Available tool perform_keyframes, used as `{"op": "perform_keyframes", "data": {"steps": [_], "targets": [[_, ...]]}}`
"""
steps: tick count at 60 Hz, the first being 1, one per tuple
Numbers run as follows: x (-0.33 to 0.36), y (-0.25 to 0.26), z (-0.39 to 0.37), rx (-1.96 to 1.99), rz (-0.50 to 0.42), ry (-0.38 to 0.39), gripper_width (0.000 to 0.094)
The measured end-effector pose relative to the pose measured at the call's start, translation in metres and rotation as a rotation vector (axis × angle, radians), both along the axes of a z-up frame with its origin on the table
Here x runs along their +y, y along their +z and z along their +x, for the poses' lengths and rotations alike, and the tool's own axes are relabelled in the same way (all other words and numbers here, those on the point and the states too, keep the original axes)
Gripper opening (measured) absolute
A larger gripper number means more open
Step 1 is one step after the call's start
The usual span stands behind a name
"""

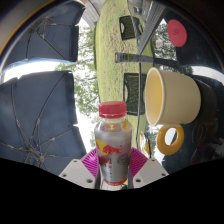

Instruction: Pour water

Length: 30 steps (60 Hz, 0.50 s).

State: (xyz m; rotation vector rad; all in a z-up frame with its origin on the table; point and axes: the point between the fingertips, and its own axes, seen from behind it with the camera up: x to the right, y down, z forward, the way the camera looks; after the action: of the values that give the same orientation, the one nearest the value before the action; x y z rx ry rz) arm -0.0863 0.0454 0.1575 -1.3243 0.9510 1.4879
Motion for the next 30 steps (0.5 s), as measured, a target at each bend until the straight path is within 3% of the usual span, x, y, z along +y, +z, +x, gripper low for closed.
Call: {"op": "perform_keyframes", "data": {"steps": [24,30], "targets": [[-0.004,-0.009,-0.001,0.188,-0.047,0.078,0.0365],[-0.014,0.028,-0.007,-0.039,0.055,0.12,0.0366]]}}
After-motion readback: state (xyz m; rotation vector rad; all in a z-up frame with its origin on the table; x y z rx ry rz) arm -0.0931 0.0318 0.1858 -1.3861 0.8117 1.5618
